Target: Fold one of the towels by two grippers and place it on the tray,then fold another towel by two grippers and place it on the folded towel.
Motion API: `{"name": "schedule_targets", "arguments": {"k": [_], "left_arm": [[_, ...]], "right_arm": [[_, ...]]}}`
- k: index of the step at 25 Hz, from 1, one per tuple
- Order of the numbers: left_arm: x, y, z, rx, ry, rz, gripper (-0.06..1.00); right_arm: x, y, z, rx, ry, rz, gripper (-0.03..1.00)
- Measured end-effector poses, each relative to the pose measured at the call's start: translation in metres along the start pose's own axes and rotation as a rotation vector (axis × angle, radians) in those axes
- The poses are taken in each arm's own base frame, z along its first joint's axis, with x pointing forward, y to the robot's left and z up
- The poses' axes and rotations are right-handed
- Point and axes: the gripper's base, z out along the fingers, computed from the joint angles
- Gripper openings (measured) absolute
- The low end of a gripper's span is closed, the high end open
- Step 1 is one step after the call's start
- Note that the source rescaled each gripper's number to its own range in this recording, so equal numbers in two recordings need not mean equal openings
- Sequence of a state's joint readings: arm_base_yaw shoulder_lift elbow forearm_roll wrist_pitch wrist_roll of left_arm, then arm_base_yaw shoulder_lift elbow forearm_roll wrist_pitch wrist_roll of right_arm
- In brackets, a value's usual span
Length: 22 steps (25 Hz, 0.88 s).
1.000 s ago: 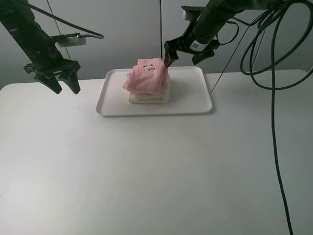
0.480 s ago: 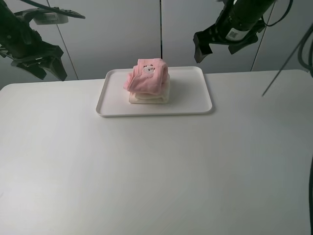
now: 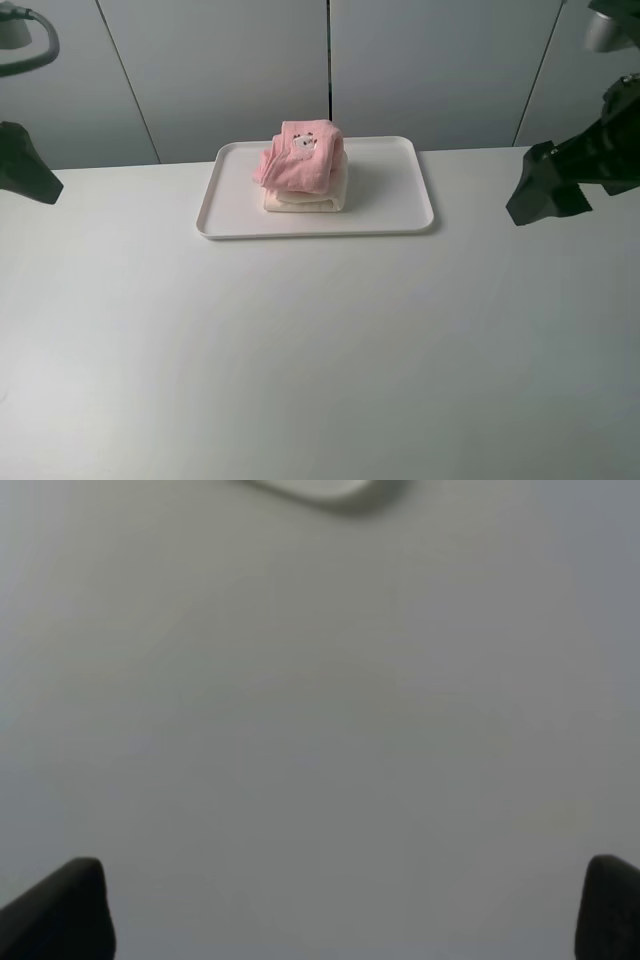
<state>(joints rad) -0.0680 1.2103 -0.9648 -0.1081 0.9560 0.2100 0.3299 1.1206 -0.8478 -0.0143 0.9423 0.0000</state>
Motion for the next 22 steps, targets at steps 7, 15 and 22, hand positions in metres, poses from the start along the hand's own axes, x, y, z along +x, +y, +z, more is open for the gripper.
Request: {"name": "schedule_targets", "arguments": {"k": [7,15,22], "left_arm": [[0.074,-0.011,-0.027,-0.041,-0.060,-0.004,0.96],[0.141,-0.024,-0.059,-0.048,-0.157,-0.053,0.98],[0.183,-0.033,-0.088,-0.062,-0.331,-0.044,0.98]], "right_arm": [[0.074,-0.004,-0.047,0.049,-0.122,-0.021,1.00],[0.134,-0.004,-0.081,0.053,-0.241,-0.006,1.00],[0.171,-0.001,-0.089,0.022,-0.417,0.006,1.00]]}}
